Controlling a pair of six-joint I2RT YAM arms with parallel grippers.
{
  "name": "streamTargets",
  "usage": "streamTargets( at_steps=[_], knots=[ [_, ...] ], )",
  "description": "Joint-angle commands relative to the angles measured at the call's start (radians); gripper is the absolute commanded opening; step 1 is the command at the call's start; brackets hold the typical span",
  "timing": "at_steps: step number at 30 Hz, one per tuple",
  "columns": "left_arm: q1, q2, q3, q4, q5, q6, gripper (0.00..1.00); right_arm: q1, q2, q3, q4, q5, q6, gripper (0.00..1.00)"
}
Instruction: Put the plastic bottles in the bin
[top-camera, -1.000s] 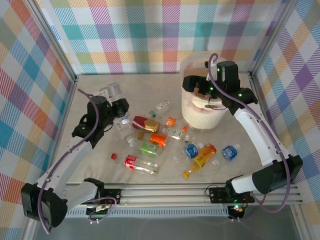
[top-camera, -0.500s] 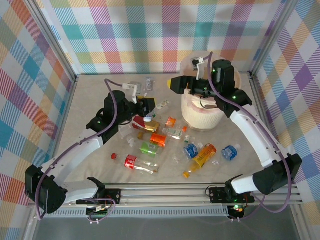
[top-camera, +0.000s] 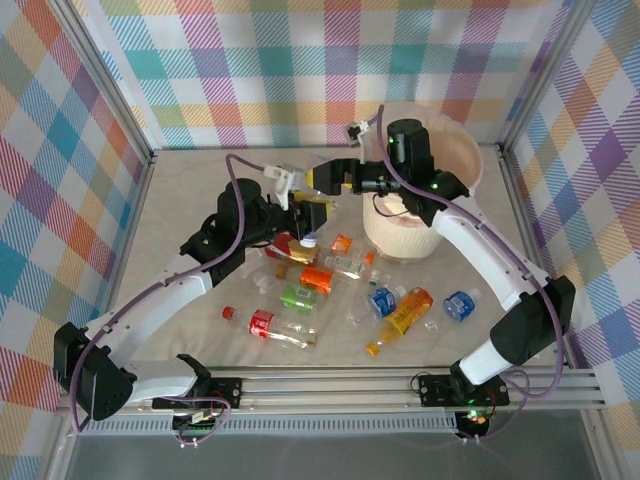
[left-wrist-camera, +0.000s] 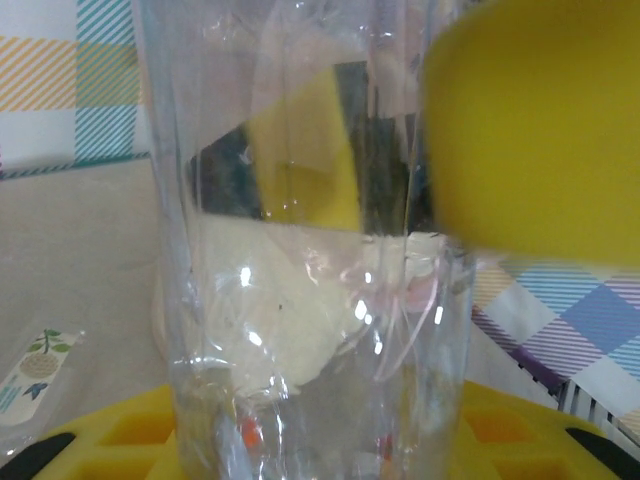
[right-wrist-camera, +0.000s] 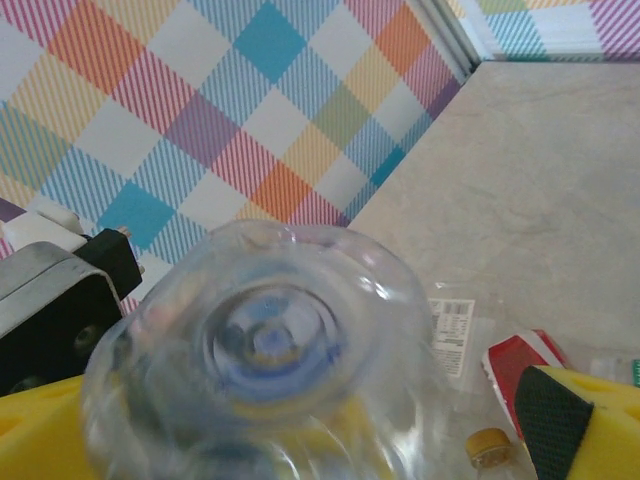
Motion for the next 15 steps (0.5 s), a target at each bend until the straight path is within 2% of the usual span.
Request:
streamTargets(
  at_steps=[1,3,8,11,13,14,15],
  knots=[
    [-0.017,0.011,0.042,0.027,0.031,0.028,0.35,0.019,0.028,0.053,0.032,-0.036,-0.013,0.98],
    [-0.02,0.014,0.043,0.028,0.036,0.031,0.35,0.023,0.039,0.06,0.029,-0.035,-0.013,0.94],
    [-0.025,0.01,0.043,0.026,0.032,0.038,0.38,0.024,0.049,0.066,0.025,-0.021,-0.01,0.7],
    [-0.026,0.007,0.044,0.021,0.029,0.041,0.42,0.024,0.046,0.063,0.024,-0.009,-0.013,0.6],
    [-0.026,0.005,0.043,0.013,0.02,0.044,0.52,0.024,0.043,0.06,0.022,0.002,-0.018,0.52],
    [-0.027,0.005,0.043,0.01,0.016,0.045,0.6,0.024,0.041,0.06,0.018,0.011,-0.02,0.49],
    [-0.027,0.003,0.041,0.008,0.012,0.046,0.74,0.024,0.039,0.061,0.012,0.018,-0.025,0.46]
  ],
)
